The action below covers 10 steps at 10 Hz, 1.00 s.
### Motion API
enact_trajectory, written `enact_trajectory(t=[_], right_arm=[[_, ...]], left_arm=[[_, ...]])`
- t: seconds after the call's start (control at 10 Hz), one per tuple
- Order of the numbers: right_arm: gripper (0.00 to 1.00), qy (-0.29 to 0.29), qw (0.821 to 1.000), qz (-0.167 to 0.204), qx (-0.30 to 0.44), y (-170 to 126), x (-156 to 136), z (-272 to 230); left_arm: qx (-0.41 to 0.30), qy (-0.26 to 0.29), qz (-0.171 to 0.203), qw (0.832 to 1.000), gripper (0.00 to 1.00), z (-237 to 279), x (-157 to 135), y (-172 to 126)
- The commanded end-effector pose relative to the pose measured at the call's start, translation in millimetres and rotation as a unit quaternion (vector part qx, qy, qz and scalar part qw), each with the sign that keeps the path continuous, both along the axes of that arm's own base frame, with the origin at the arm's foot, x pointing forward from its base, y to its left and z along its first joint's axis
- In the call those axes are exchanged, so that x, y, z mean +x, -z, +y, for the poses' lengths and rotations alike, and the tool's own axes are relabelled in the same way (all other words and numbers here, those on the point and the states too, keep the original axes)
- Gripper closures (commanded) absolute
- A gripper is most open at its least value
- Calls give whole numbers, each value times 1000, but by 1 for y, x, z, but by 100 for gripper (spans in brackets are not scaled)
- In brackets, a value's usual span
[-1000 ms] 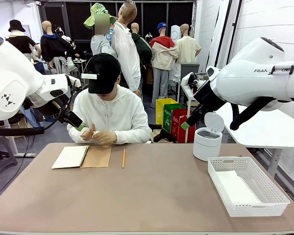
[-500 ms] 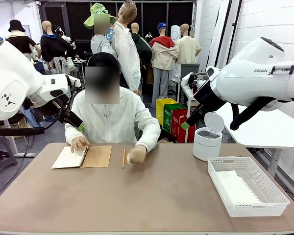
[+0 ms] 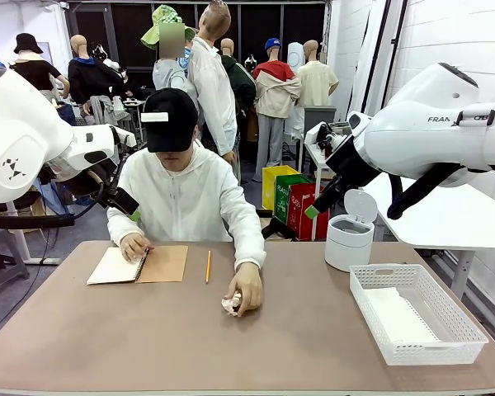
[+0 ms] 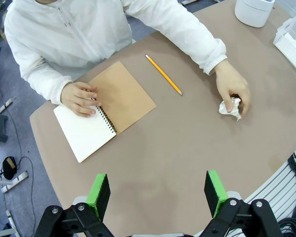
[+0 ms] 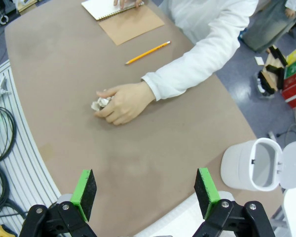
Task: Sort the paper based on its condition.
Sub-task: If a person hands you a paper, place it in the Organizing basket , and if it's crumpled, put it in the Trash can.
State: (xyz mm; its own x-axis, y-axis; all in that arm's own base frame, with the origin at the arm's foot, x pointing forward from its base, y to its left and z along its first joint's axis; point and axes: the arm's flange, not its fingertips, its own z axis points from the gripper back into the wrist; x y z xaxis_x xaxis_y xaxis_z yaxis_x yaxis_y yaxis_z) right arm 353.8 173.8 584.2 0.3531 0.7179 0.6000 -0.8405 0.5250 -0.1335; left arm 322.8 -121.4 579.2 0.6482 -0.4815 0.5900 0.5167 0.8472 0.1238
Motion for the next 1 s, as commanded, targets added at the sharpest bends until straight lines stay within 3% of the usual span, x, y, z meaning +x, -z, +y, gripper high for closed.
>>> enact_trajectory(t=[0.0,0.9], right_arm=[[0,1,1000,-2,-1,1,1,0],[0,1,1000,-2,-1,1,1,0]], left_arm=[[-3,0,-1,1000,0,1,0,0],[-3,0,-1,1000,0,1,0,0]])
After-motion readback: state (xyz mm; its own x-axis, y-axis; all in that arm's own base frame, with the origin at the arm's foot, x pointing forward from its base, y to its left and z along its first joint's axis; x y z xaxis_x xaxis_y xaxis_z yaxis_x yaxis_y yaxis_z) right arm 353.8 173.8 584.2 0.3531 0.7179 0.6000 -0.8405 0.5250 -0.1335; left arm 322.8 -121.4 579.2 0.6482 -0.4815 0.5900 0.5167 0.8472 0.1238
